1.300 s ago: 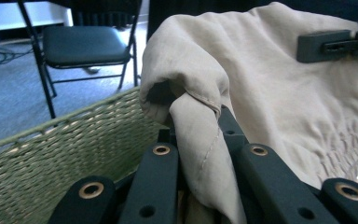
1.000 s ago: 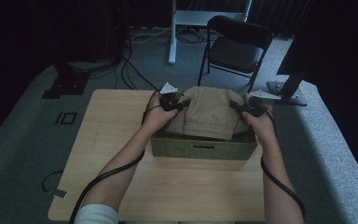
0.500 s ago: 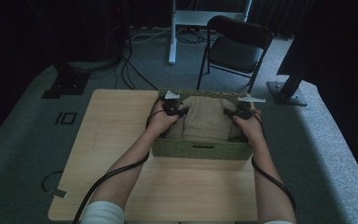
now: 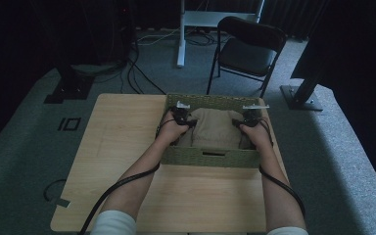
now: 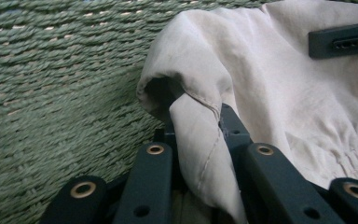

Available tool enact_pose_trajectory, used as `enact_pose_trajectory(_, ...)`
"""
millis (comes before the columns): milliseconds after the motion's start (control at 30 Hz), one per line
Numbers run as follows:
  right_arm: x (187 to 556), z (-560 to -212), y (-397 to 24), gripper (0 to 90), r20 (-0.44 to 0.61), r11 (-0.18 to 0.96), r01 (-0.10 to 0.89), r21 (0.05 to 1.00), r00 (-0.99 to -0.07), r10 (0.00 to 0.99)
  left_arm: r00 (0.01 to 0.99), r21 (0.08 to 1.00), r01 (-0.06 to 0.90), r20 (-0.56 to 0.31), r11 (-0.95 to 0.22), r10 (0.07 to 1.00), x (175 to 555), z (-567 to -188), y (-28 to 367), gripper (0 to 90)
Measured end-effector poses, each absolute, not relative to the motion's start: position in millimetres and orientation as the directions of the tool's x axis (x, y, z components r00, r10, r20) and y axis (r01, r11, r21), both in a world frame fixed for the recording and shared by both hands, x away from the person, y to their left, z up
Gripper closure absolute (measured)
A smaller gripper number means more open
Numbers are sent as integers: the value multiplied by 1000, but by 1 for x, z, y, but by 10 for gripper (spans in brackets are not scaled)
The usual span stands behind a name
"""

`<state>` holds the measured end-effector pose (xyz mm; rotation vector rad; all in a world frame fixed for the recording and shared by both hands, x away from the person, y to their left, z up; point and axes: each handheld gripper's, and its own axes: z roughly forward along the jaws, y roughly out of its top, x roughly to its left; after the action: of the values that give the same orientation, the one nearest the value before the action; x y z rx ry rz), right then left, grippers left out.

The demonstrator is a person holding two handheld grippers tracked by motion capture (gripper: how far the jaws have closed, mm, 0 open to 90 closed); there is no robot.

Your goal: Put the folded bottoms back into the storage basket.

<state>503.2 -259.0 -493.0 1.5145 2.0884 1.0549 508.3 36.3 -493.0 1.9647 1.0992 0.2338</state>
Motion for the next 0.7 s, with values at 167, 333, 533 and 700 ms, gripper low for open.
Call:
enact_pose_trajectory(167,507,-498,-257,758,127,159,663,731,-362,923,595,740,619,-225,-263,772,509,-497,35,763)
enact_pose_trajectory(333,509,-500,-259,712,126,159,673,723,-355,926,589,742,618,-216,-261,779,510,-498,34,745)
enact_pose_trajectory(533,512,-503,-253,634,115,180,685,706,-361,926,603,707,635,-202,-311,772,511,-504,30,699)
enact_pose_trajectory(700,513,-503,-251,492,103,188,686,703,-359,927,580,713,628,-161,-312,799,513,-507,29,466)
